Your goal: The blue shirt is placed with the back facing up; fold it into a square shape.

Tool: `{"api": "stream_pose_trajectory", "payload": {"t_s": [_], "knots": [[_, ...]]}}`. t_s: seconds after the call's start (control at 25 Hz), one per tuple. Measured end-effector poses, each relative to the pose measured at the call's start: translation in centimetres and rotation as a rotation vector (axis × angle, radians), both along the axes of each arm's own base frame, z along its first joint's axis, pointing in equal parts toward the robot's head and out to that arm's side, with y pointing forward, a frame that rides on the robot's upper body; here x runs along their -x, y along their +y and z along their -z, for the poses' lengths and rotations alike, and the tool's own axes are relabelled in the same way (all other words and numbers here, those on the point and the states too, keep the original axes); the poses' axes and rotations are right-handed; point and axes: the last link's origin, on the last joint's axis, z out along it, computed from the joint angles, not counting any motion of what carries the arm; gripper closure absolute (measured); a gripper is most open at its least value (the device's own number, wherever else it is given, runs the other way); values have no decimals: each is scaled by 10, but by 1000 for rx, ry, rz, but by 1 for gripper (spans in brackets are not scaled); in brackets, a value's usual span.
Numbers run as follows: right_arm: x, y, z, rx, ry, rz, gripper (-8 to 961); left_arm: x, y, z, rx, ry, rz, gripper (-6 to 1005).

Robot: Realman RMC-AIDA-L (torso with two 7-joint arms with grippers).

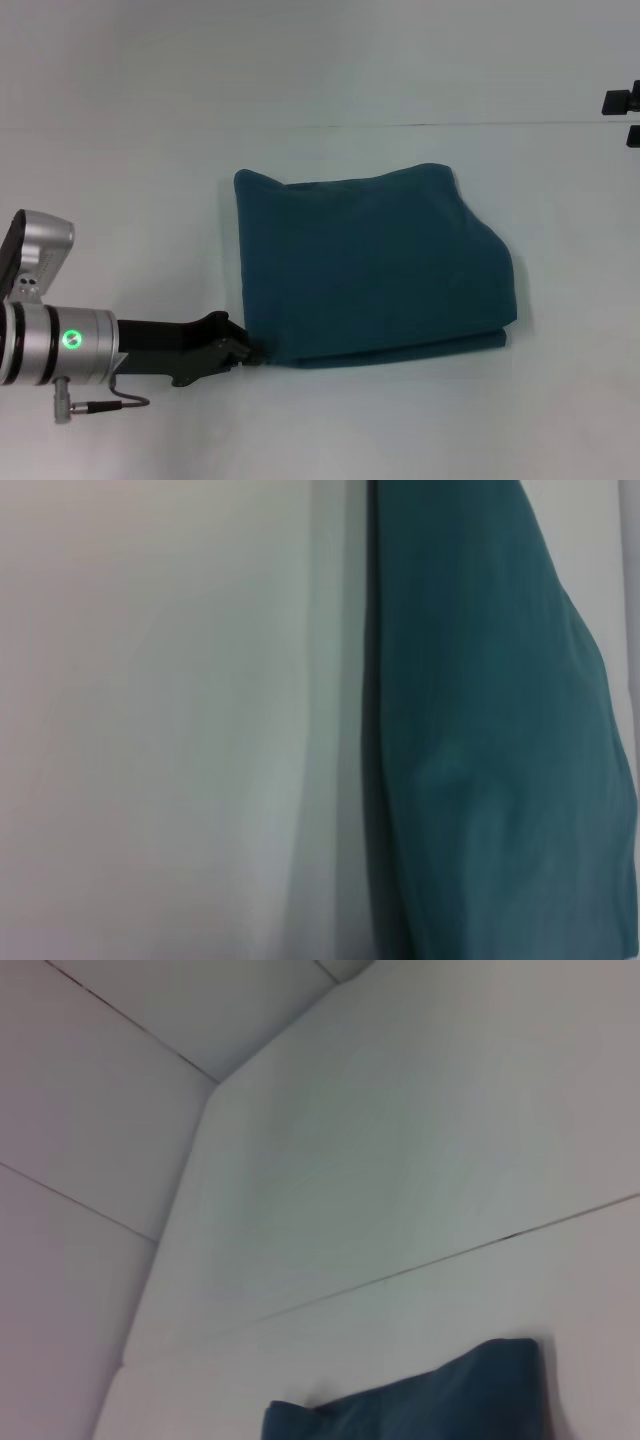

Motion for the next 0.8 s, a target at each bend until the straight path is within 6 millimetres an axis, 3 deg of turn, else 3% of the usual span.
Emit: {"api": "stream_pose_trajectory", "payload": {"t_s": [0.24,0.8], "knots": [[-5,-7,-6,-7,39,14,142,7,-3,-7,-5,25,12,977],[-22,-15,-1,27,100,86,141,19,-6,-17,-10,81,27,977]]}}
